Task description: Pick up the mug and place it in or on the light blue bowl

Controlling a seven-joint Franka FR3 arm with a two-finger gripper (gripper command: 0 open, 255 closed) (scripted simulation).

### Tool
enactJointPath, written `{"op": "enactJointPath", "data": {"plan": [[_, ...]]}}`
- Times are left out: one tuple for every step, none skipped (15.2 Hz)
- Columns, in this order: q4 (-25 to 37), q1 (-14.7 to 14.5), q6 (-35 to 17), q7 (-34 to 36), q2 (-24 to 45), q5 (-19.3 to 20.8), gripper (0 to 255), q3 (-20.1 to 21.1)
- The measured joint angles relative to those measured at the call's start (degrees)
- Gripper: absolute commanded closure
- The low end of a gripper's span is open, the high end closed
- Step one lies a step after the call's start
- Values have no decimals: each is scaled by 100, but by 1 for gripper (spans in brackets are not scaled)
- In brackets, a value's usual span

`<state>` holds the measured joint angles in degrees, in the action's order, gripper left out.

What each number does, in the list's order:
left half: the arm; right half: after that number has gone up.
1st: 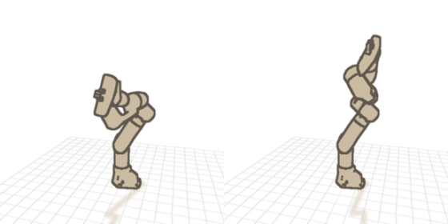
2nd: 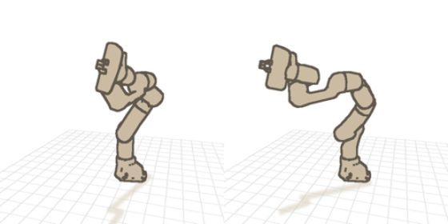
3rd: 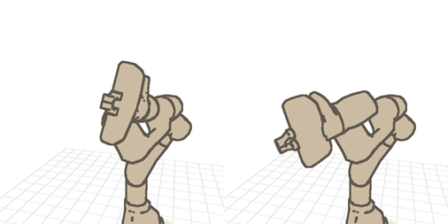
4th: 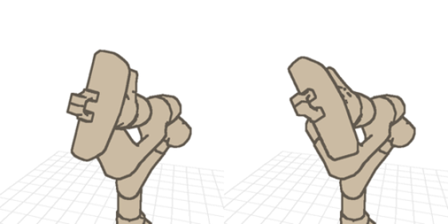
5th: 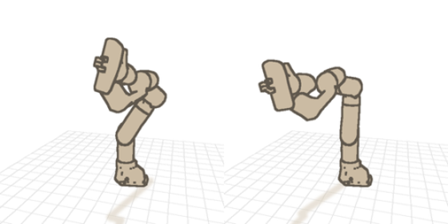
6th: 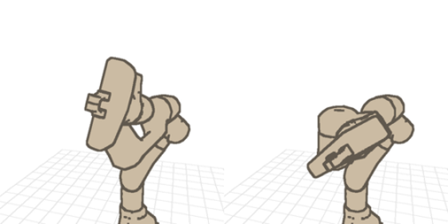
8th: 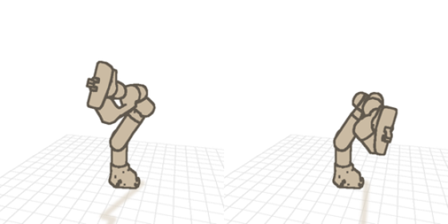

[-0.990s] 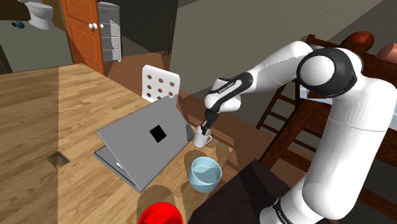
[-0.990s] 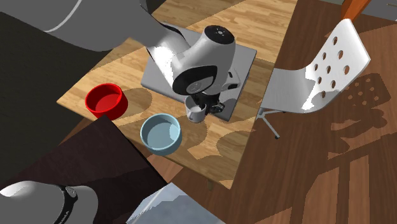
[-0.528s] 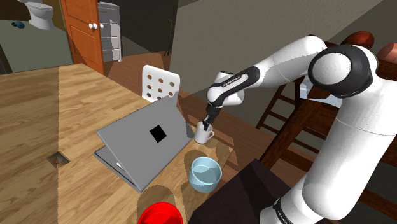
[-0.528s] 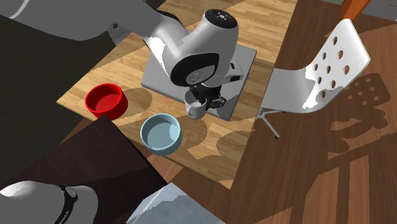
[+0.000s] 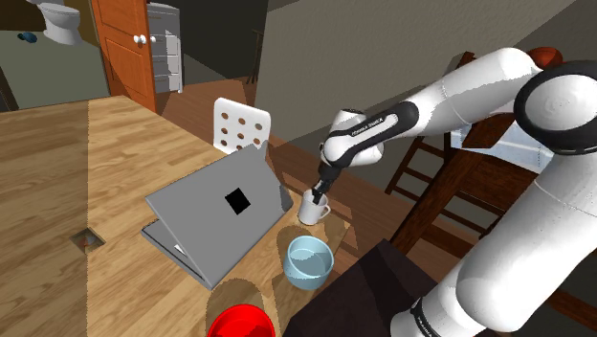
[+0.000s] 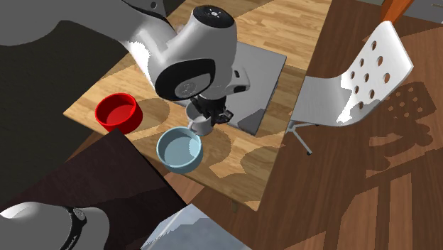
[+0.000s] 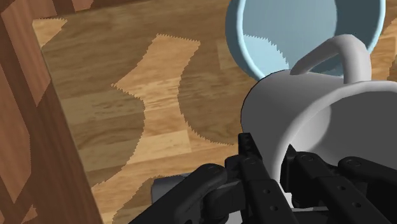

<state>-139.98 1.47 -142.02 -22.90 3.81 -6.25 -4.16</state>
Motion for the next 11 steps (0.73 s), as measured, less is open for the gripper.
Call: {"op": "enactJointPath", "data": {"plan": [[-257, -27, -75, 49, -187, 9, 255, 21], [-490, -44, -73, 100, -420, 35, 255, 33], [-730, -59, -75, 151, -663, 59, 255, 50], [-978, -80, -121, 202, -871, 66, 255, 75], [-1229, -102, -130, 268, -1116, 80, 255, 107], [-1478, -131, -108, 358, -1391, 91, 255, 155], [-1733, -146, -154, 393, -1607, 89, 255, 180], [-1861, -166, -181, 432, -1708, 80, 255, 208], [-1908, -172, -237, 431, -1700, 72, 255, 211], [-1948, -185, -326, 432, -1649, 53, 255, 218], [-1999, -192, -414, 422, -1614, 38, 255, 218]]}}
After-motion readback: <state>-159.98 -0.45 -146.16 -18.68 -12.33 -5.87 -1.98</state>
